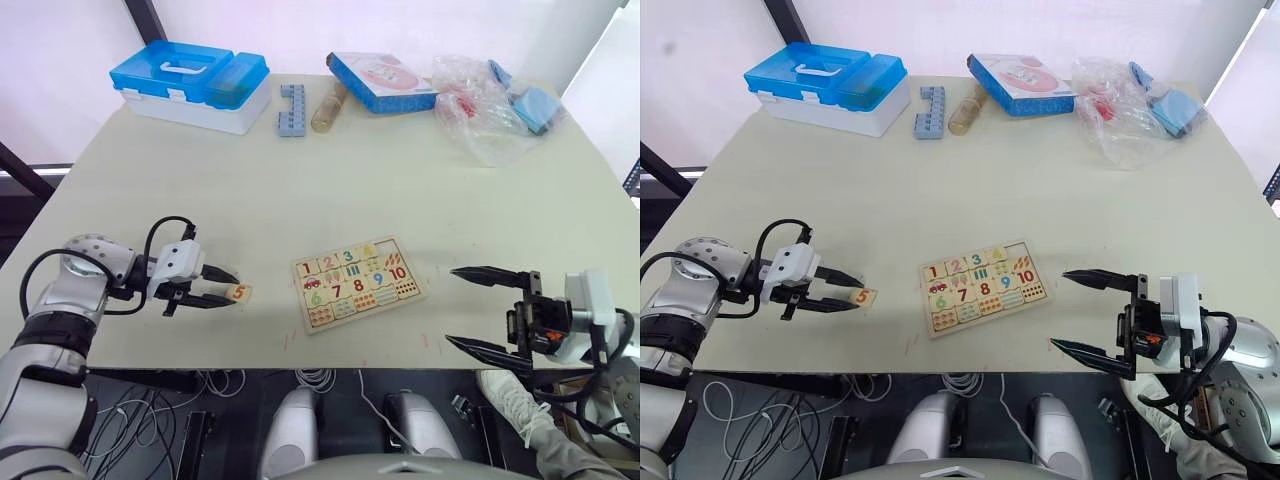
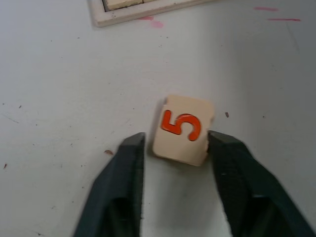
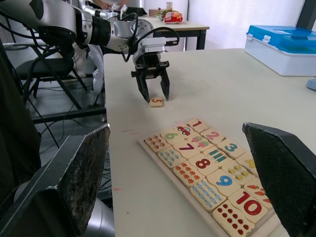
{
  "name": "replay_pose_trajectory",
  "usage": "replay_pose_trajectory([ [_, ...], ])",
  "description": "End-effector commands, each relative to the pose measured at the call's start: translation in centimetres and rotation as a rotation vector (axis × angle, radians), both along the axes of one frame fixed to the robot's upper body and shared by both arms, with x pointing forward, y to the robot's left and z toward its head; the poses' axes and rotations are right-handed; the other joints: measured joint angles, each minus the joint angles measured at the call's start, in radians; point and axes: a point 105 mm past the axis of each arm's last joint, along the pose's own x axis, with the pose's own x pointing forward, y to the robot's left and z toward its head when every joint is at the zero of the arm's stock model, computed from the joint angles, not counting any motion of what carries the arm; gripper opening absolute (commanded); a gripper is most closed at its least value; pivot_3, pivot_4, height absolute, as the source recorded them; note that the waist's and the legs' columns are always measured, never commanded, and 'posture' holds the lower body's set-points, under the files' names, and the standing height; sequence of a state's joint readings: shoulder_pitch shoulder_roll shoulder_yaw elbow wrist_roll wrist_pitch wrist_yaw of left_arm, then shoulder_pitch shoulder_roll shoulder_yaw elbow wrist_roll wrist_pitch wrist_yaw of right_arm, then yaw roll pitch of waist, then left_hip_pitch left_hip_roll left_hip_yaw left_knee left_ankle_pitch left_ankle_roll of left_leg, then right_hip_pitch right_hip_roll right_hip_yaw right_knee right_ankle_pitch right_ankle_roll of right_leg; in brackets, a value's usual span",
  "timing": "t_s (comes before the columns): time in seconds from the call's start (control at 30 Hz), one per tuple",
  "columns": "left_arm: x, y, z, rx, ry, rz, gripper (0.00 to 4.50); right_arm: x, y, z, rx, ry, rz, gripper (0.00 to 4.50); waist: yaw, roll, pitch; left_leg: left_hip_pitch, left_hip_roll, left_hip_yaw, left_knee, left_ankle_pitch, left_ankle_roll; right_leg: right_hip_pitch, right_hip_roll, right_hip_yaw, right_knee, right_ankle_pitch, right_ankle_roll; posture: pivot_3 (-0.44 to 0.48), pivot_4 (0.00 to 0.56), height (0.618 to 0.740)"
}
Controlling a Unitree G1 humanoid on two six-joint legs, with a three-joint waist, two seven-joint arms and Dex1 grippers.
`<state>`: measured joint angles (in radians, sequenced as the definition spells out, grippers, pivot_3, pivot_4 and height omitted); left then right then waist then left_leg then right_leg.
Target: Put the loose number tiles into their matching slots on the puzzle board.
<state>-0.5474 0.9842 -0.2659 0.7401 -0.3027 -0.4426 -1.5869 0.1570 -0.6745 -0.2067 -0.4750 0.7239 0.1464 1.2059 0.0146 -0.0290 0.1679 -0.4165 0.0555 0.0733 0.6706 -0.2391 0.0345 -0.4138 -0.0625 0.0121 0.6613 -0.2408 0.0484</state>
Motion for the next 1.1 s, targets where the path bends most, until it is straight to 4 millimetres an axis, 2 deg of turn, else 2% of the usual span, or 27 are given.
replay_pose_trajectory([
  [0.03,-0.5,0.3,-0.4,0.028,0.028,-0.026,2.13,-0.3,0.1,0.9,0.003,-0.057,0.002,4.5,-0.001,0.0,0.0,0.0,0.0,0.0,0.0,0.0,0.0,0.0,0.0,0.0,0.0,0.0,0.0,0.0,0.15,0.74],
  [0.2,-0.4,0.2,-0.5,0.021,0.033,-0.025,2.13,-0.2,0.1,0.9,0.004,-0.058,-0.003,4.5,0.0,0.0,0.0,0.0,0.0,0.0,0.0,0.0,0.0,0.0,0.0,0.0,0.0,0.0,0.0,0.0,0.15,0.74],
  [0.33,-0.5,0.2,-0.4,0.017,0.038,-0.025,0.93,-0.1,0.1,0.9,0.004,-0.058,-0.005,4.5,0.0,0.0,0.0,0.0,0.0,0.0,0.0,0.0,0.0,0.0,0.0,0.0,0.0,0.0,0.0,0.0,0.15,0.74],
  [0.37,-0.5,0.2,-0.4,0.017,0.037,-0.027,0.92,-0.1,0.1,0.8,0.004,-0.059,-0.005,4.5,0.0,0.0,0.0,0.0,0.0,0.0,0.0,0.0,0.0,0.0,0.0,0.0,0.0,0.0,0.0,0.0,0.15,0.74],
  [0.6,-0.2,-1.9,5.0,-0.011,0.03,-0.032,0.92,-0.1,-0.2,1.2,0.016,-0.081,-0.046,4.5,0.0,-0.001,0.0,-0.001,0.0,0.0,0.0,0.0,0.0,0.0,0.0,0.0,0.0,0.001,0.002,0.0,0.15,0.74],
  [0.73,-0.2,-4.1,7.6,0.005,0.07,0.023,0.92,-0.3,-0.7,1.5,0.014,-0.092,-0.08,4.5,0.0,-0.001,0.0,-0.001,0.0,-0.001,0.0,0.0,0.0,0.0,0.0,0.0,0.0,0.002,0.004,0.0,0.15,0.74],
  [0.83,-0.4,-6.5,9.2,0.008,0.109,0.048,0.92,-0.3,-1.4,1.7,0.003,-0.105,-0.115,4.5,-0.001,-0.001,0.001,0.0,0.0,-0.001,0.0,0.0,0.0,0.0,0.001,0.0,0.0,0.0,0.007,0.0,0.15,0.74],
  [0.93,0.3,-9.1,10.1,0.055,0.077,0.116,0.92,-0.4,-2.0,1.9,-0.005,-0.116,-0.148,4.5,-0.001,-0.001,0.001,0.0,0.0,-0.001,0.0,0.0,0.0,0.0,0.002,0.001,0.0,-0.001,0.008,0.0,0.15,0.74],
  [1.03,0.6,-11.3,10.8,0.087,0.13,0.183,0.92,-0.4,-2.2,1.9,-0.013,-0.124,-0.168,4.5,0.002,-0.001,0.001,-0.001,-0.001,-0.005,0.001,0.0,0.0,0.002,0.007,0.005,0.0,-0.001,0.008,0.0,0.15,0.74],
  [1.1,1.5,-13.4,11.2,0.076,0.163,0.241,0.92,-0.4,-2.4,2.0,-0.015,-0.132,-0.183,4.5,0.0,-0.001,0.001,-0.001,-0.001,-0.005,0.001,0.0,0.0,0.002,0.01,0.009,-0.001,-0.001,0.009,0.0,0.15,0.74],
])
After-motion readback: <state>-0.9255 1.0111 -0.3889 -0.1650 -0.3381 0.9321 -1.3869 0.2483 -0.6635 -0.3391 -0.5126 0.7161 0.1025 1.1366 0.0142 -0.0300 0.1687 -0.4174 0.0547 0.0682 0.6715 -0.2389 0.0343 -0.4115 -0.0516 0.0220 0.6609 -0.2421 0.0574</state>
